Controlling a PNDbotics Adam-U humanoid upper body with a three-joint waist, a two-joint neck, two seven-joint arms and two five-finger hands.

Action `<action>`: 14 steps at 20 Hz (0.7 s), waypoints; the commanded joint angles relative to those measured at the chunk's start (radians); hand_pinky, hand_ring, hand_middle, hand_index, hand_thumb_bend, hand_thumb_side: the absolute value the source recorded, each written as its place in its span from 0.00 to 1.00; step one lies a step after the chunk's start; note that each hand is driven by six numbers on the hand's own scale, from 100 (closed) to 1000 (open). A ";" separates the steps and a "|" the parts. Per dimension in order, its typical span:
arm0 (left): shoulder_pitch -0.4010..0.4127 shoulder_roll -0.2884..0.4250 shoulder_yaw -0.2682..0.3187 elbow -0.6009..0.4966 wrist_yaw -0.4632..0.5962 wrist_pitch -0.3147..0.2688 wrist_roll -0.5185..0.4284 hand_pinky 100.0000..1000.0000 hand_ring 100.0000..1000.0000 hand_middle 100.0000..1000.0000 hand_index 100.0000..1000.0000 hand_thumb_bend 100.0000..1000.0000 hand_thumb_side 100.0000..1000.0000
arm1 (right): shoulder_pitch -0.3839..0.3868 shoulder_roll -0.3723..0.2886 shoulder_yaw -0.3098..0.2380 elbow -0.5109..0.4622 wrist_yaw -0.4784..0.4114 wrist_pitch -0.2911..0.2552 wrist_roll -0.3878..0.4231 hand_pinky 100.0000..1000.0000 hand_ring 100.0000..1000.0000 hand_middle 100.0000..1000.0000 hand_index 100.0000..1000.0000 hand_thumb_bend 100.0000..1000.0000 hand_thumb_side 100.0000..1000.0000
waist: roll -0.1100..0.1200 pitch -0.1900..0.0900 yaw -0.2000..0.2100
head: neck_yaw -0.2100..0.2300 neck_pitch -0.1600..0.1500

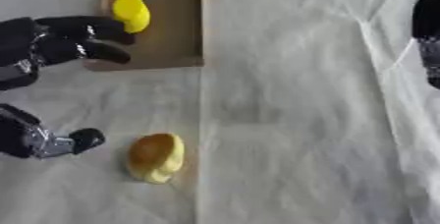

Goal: Pick up objects on the table and place them in the box.

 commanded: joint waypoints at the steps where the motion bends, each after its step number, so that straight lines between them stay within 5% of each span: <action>1: 0.005 -0.036 0.000 -0.019 -0.017 0.018 -0.020 0.93 1.00 0.90 0.91 0.31 0.56 | 0.001 -0.032 -0.010 -0.017 0.008 0.004 -0.003 0.93 0.86 0.62 0.87 0.00 0.48 | 0.001 -0.029 0.003 | -0.015 0.011; 14: 0.009 -0.110 -0.038 0.021 -0.107 0.055 -0.226 0.94 1.00 0.92 0.94 0.34 0.55 | 0.013 -0.037 -0.005 -0.017 0.012 0.016 0.002 0.93 0.86 0.62 0.87 0.00 0.48 | 0.018 -0.043 0.011 | -0.025 0.023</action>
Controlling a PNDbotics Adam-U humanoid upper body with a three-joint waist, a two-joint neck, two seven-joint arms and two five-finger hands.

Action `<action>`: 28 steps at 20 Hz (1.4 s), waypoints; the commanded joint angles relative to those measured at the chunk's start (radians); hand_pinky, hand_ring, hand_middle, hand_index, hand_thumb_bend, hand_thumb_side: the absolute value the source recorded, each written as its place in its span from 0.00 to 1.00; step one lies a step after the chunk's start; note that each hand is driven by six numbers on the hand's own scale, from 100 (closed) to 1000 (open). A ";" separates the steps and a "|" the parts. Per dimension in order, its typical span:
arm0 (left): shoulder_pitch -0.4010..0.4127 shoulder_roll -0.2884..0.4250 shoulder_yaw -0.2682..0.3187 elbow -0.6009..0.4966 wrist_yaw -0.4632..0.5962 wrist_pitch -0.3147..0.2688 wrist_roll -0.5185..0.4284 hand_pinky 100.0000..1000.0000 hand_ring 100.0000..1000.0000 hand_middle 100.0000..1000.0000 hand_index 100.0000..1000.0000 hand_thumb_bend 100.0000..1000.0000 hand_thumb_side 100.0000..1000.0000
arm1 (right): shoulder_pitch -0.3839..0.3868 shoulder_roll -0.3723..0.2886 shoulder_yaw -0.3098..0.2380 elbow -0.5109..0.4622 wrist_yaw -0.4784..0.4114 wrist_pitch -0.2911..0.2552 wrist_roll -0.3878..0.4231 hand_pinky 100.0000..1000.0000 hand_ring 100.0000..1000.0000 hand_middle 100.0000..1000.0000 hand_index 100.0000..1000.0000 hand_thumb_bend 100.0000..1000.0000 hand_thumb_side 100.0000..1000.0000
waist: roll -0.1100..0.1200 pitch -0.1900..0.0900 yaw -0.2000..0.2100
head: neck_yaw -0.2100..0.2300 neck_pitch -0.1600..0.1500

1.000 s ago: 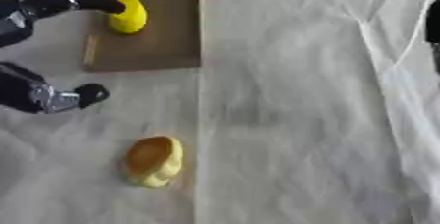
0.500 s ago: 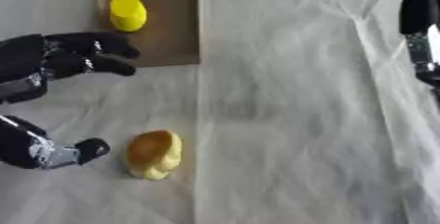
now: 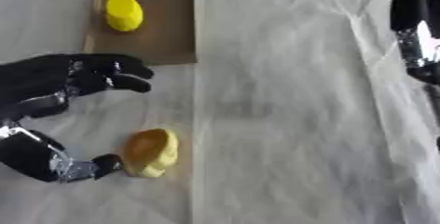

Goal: Pick up objects on the table and place them in the box.

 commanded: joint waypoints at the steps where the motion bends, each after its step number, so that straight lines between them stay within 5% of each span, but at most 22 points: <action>1: -0.016 0.008 -0.003 0.016 -0.013 0.007 -0.048 0.95 1.00 0.92 0.94 0.34 0.55 | -0.001 -0.036 -0.005 -0.017 0.006 0.006 0.001 0.93 0.86 0.62 0.87 0.00 0.48 | 0.003 -0.030 0.003 | -0.003 0.010; 11: -0.033 0.001 -0.035 0.129 -0.113 -0.030 -0.129 0.95 1.00 0.91 0.95 0.47 0.61 | 0.007 -0.039 0.002 -0.017 0.002 0.016 0.011 0.93 0.87 0.62 0.87 0.00 0.48 | 0.011 -0.042 0.018 | -0.018 0.028; 19: -0.020 -0.029 -0.031 0.212 -0.156 -0.073 -0.008 0.93 1.00 0.89 0.94 0.45 0.60 | 0.006 -0.029 0.006 -0.017 -0.001 0.024 0.024 0.93 0.87 0.62 0.87 0.00 0.48 | 0.007 -0.038 0.012 | -0.019 0.026; 28: 0.011 -0.076 -0.032 0.217 -0.140 -0.020 0.088 0.92 1.00 0.86 0.93 0.40 0.67 | 0.009 -0.020 0.003 -0.017 0.005 0.030 0.027 0.94 0.88 0.62 0.87 0.00 0.48 | 0.002 -0.031 0.008 | -0.023 0.010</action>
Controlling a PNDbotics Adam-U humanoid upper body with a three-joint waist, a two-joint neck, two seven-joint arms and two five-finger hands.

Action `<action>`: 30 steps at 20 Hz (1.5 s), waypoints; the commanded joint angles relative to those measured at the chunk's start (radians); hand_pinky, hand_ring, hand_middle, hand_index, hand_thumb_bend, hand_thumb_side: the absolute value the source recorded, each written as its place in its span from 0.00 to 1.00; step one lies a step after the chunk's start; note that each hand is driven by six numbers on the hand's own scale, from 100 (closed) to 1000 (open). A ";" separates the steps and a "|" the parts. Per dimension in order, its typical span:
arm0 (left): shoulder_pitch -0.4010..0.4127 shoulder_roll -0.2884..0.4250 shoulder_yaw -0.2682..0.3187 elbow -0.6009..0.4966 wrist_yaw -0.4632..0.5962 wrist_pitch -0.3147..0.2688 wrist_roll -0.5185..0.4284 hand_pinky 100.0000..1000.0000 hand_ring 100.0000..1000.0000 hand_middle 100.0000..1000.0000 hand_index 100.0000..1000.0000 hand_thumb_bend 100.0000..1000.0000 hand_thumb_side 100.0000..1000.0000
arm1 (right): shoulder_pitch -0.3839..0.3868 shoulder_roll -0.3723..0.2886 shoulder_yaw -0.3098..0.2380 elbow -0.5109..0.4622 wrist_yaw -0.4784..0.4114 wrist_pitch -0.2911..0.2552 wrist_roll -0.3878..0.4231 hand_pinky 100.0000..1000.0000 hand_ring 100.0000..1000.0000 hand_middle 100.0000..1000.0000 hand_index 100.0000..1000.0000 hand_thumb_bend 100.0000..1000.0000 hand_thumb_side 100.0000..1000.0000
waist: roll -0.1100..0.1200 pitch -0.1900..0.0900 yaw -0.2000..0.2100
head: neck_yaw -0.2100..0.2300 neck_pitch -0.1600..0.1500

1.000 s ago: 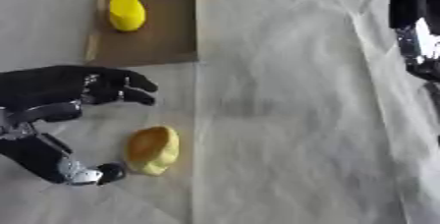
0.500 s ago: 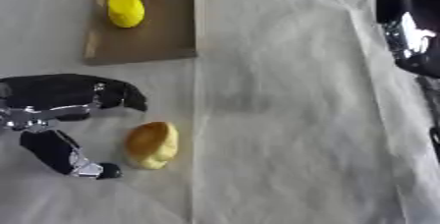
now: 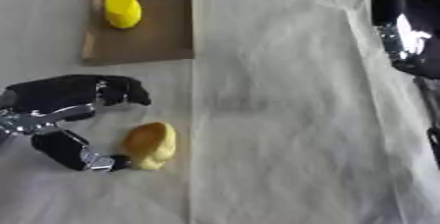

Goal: Pick up objects on the table and place them in the box.

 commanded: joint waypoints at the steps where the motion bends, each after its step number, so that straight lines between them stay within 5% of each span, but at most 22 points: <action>1: -0.003 -0.006 0.006 -0.015 0.010 0.013 0.007 0.92 1.00 0.85 0.93 0.40 0.67 | -0.005 -0.014 -0.009 -0.017 0.006 0.001 0.002 0.94 0.88 0.62 0.87 0.00 0.48 | -0.005 -0.017 -0.001 | -0.003 -0.012; 19: 0.004 -0.070 -0.028 0.058 -0.078 -0.005 -0.033 0.89 0.98 0.83 0.86 0.39 0.55 | -0.007 -0.003 -0.009 -0.017 0.005 0.009 0.007 0.94 0.88 0.61 0.87 0.00 0.48 | -0.007 -0.009 -0.007 | -0.001 -0.011; 23: 0.008 -0.077 -0.039 0.081 -0.122 -0.024 -0.013 0.88 0.96 0.79 0.81 0.33 0.42 | -0.007 -0.002 -0.009 -0.017 0.003 0.010 0.006 0.94 0.88 0.61 0.87 0.00 0.48 | -0.007 -0.008 -0.010 | 0.000 -0.010; 30: 0.018 -0.062 -0.043 0.014 -0.109 -0.033 0.048 0.86 0.93 0.73 0.73 0.00 0.29 | -0.001 -0.003 -0.009 -0.017 0.007 0.014 0.004 0.94 0.88 0.61 0.87 0.00 0.48 | -0.007 -0.009 -0.010 | -0.001 -0.008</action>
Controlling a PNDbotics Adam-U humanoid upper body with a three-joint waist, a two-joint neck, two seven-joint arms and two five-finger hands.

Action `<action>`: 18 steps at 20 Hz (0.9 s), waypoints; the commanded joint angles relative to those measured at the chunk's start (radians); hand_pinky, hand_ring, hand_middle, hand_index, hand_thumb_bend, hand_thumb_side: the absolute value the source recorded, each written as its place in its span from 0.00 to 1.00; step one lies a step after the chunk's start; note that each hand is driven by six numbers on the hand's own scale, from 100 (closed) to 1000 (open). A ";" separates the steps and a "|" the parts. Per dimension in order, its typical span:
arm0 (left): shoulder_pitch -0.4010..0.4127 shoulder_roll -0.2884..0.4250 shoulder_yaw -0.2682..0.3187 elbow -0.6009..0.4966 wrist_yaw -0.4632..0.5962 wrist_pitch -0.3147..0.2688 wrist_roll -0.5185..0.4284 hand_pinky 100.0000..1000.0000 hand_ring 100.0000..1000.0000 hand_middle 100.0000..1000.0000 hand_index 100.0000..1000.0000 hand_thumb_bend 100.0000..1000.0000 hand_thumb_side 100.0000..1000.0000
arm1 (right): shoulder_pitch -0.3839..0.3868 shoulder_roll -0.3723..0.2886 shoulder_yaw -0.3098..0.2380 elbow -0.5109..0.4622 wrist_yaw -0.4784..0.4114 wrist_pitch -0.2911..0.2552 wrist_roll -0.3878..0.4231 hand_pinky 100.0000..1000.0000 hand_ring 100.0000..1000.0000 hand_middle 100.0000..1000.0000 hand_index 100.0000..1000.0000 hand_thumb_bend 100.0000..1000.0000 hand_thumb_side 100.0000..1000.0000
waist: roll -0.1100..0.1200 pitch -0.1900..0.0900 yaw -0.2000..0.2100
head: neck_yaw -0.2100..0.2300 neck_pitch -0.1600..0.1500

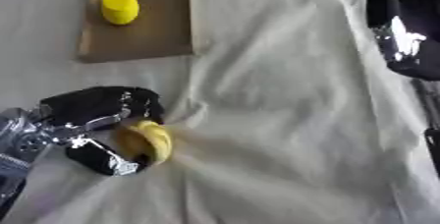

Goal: Pick up objects on the table and place them in the box.

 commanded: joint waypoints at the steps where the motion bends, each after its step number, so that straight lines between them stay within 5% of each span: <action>1: 0.002 0.028 -0.006 -0.058 0.029 0.003 0.019 0.86 0.93 0.73 0.73 0.00 0.29 | -0.002 -0.013 -0.009 -0.017 0.004 0.003 -0.002 0.94 0.88 0.61 0.87 0.00 0.48 | -0.002 -0.019 -0.002 | -0.001 -0.008; 10: -0.016 0.118 0.056 -0.282 0.178 0.027 -0.082 0.87 0.95 0.78 0.82 0.00 0.36 | 0.010 -0.016 -0.009 -0.017 0.012 0.004 -0.005 0.94 0.88 0.61 0.87 0.00 0.48 | -0.002 -0.025 0.001 | -0.007 -0.013; 18: -0.051 0.167 0.108 -0.316 0.209 0.015 -0.092 0.87 0.94 0.80 0.85 0.00 0.33 | 0.011 -0.017 -0.009 -0.017 0.013 0.002 -0.007 0.94 0.88 0.60 0.87 0.00 0.47 | -0.004 -0.024 0.001 | -0.013 -0.016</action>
